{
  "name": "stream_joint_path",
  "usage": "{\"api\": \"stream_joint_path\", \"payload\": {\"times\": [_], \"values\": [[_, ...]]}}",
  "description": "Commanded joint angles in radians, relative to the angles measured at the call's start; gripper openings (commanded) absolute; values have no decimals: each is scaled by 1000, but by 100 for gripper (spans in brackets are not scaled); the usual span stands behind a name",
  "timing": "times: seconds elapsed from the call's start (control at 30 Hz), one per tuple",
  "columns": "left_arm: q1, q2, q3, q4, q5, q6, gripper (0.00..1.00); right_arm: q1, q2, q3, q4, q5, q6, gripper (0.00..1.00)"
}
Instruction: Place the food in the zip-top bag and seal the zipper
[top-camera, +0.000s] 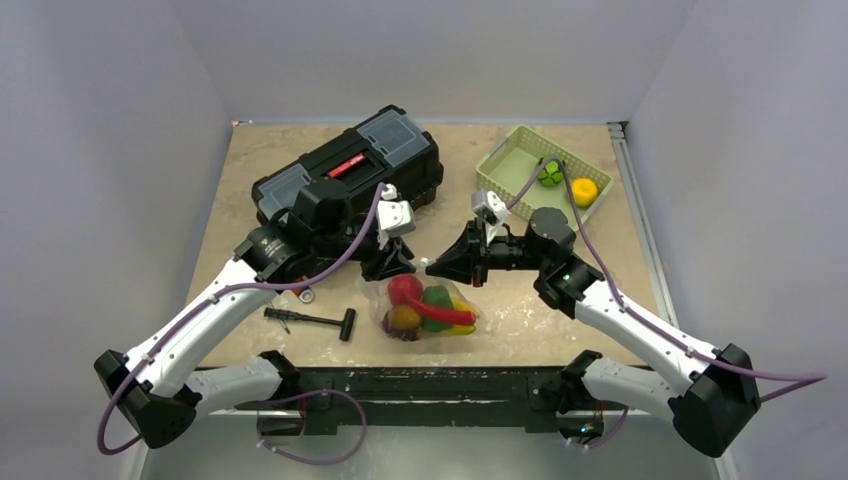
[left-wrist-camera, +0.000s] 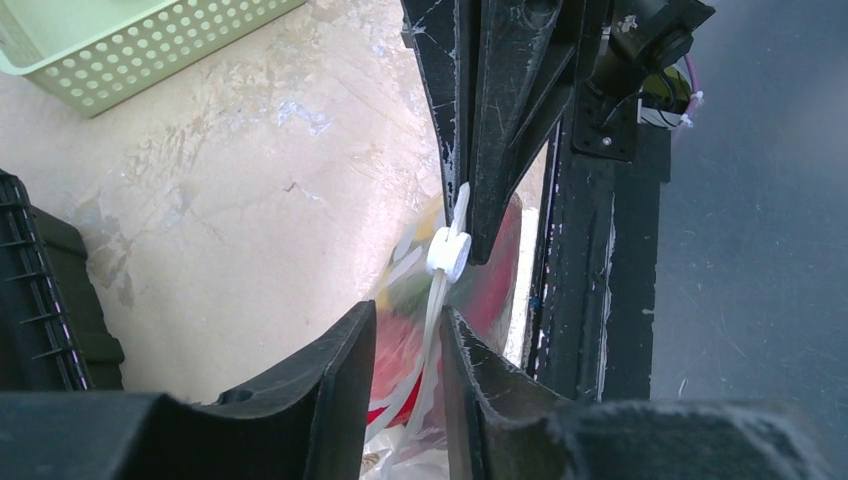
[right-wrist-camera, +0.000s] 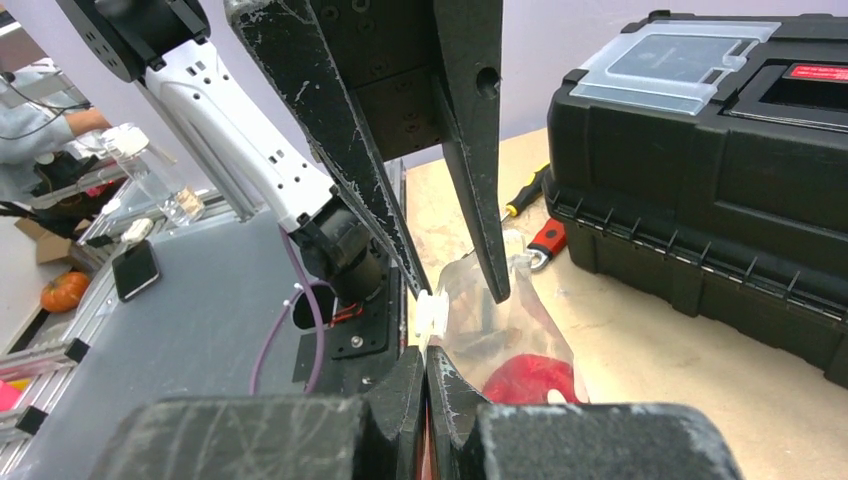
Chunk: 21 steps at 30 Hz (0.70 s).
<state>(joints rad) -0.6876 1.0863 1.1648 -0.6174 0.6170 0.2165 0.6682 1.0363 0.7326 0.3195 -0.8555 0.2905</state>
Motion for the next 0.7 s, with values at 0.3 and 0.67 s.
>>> {"api": "stream_joint_path", "payload": {"times": [0.3,0.67], "values": [[7,10,27,21,49,0,0,1,-40,54,-62,42,-22,0],[8,-1,27,22,75,-5,0,17,16,327,-552,221,-105,46]]}}
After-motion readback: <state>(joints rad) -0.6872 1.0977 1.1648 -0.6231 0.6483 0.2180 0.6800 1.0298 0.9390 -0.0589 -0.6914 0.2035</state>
